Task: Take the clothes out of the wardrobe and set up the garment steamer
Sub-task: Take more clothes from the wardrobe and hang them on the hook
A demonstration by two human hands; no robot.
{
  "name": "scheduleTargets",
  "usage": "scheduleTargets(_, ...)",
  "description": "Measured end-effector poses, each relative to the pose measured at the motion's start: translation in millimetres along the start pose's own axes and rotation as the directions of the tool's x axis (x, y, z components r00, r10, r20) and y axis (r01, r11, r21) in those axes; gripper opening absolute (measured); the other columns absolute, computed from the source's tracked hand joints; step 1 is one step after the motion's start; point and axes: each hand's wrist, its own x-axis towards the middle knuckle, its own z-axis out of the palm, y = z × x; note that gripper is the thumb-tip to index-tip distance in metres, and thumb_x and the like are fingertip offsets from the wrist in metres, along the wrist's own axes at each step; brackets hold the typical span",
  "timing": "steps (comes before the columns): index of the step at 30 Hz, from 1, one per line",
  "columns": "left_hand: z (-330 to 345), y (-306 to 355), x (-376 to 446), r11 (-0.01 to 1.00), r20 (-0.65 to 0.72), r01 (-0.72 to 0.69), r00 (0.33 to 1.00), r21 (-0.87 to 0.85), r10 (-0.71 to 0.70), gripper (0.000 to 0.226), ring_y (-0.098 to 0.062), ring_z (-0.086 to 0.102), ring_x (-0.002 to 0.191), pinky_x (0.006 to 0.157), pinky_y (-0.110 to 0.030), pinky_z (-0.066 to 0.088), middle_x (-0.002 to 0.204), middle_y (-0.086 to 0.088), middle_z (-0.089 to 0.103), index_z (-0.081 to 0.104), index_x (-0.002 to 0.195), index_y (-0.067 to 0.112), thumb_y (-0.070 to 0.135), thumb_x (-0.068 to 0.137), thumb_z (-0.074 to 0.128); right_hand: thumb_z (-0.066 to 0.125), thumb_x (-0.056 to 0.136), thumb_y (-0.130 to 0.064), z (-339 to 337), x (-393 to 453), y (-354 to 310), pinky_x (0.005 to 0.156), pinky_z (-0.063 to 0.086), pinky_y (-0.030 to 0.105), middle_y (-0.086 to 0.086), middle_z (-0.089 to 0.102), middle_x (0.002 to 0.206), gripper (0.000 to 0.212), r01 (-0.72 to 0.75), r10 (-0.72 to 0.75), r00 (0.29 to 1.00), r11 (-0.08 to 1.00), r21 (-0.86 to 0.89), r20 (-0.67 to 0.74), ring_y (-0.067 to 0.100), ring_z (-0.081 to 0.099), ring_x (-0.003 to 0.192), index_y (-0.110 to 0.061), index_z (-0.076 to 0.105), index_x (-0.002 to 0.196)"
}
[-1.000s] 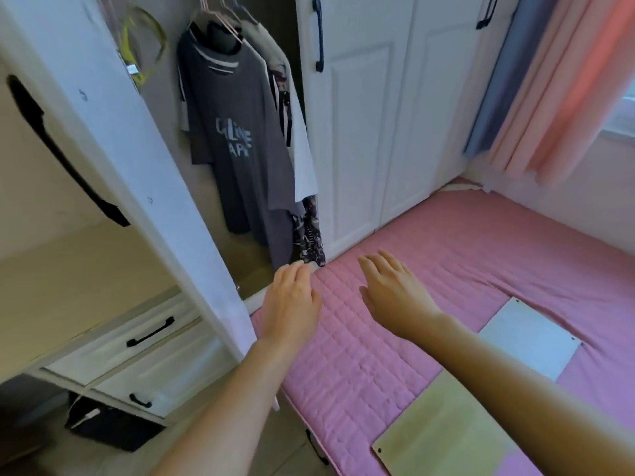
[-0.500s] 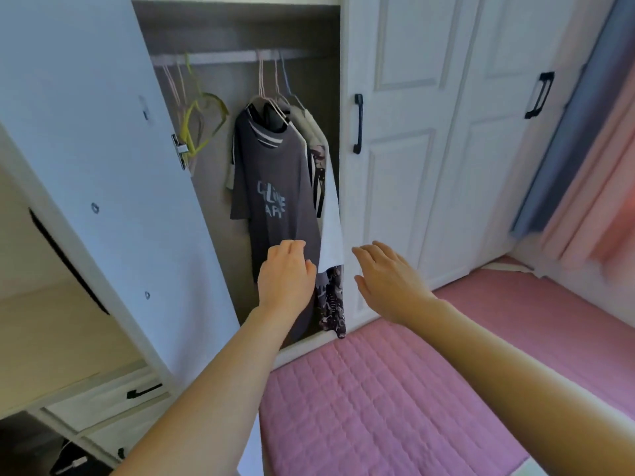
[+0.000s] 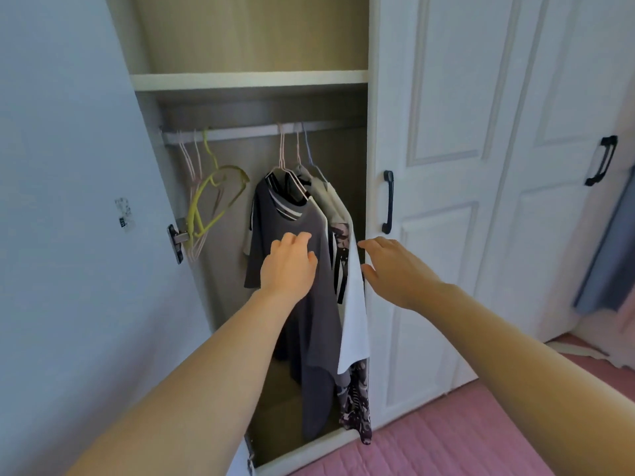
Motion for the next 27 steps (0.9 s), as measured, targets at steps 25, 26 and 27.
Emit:
scheduleTargets(25,25,-54,117,0.957,-0.048,-0.266,0.961,0.115,0.273,0.027,-0.021,0.056,0.097,0.077,-0.041,0.051,0.110,0.000,0.058,0.045,0.123,0.022,0.033,0.099,0.039,0.047,0.098,-0.026,39,176,0,0.081,0.051,0.024,0.008,0.060,0.115,0.027,0.004,0.032,0.989,0.970,0.243,-0.142,0.016,0.062,0.089,-0.018,0.056,0.122)
scheduleTargets(26,24,-56,118,0.964,-0.068,-0.247,0.965,0.094,0.254,0.024,-0.020,0.056,0.094,0.075,-0.041,0.051,0.107,0.000,0.059,0.046,0.118,0.021,0.033,0.099,0.040,0.049,0.097,-0.031,41,178,-4,0.083,0.052,0.029,0.009,0.058,0.117,0.028,0.014,0.012,0.990,0.983,0.184,-0.138,0.019,0.061,0.093,-0.018,0.057,0.121)
scheduleTargets(27,23,-57,120,0.971,-0.084,-0.225,0.969,0.083,0.232,0.020,-0.020,0.056,0.092,0.074,-0.040,0.051,0.104,0.000,0.059,0.047,0.114,0.020,0.032,0.098,0.043,0.050,0.096,-0.035,42,180,-8,0.086,0.052,0.032,0.010,0.056,0.120,0.031,0.017,0.000,0.991,0.992,0.123,-0.135,0.021,0.060,0.098,-0.018,0.057,0.120)
